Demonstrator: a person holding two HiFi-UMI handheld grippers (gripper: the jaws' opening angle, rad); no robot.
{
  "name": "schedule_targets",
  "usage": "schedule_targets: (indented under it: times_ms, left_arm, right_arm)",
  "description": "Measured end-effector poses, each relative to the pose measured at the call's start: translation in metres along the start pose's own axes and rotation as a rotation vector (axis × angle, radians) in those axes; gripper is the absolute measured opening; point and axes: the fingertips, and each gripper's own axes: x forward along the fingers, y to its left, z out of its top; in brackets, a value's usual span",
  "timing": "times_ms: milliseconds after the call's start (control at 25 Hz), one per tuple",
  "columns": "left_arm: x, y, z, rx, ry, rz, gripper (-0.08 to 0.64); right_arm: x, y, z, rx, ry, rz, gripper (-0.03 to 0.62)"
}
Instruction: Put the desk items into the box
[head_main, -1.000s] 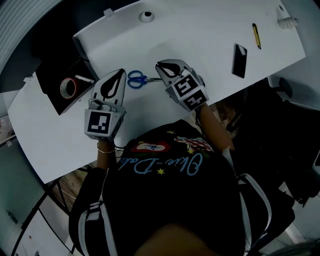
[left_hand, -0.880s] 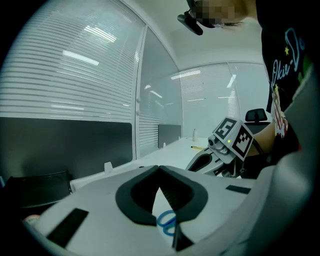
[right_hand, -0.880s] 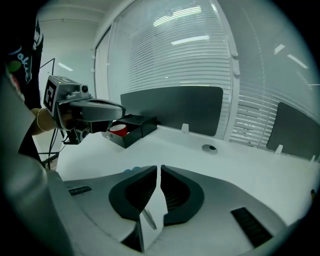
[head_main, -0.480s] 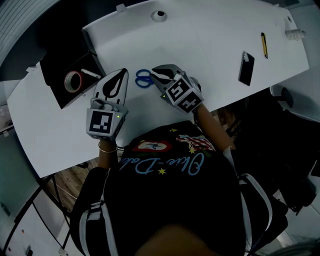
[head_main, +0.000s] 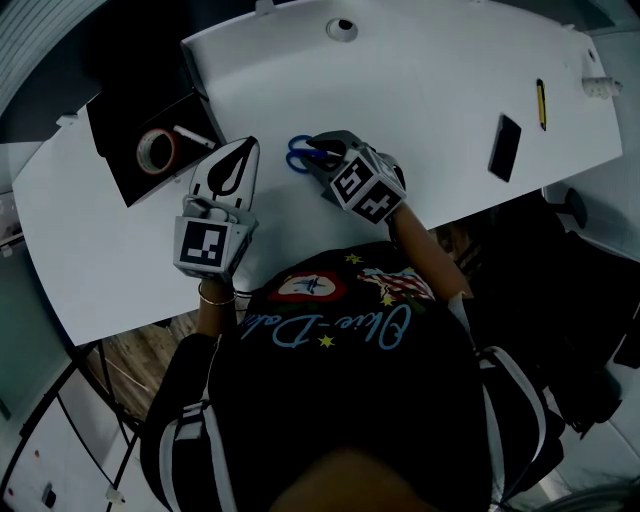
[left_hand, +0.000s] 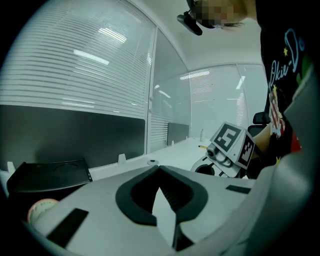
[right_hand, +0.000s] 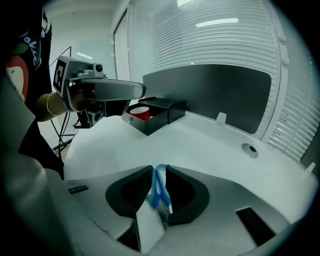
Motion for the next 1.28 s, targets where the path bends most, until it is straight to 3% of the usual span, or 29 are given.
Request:
schedule_targets:
  times_ms: [1280]
  left_arm:
    - [-0.003,0.025,-0.021,-0.048,0.021,0.054,0.0]
  right_arm:
    - [0.038,0.007,-0.021,-0.129,0.18,0.112,0.121]
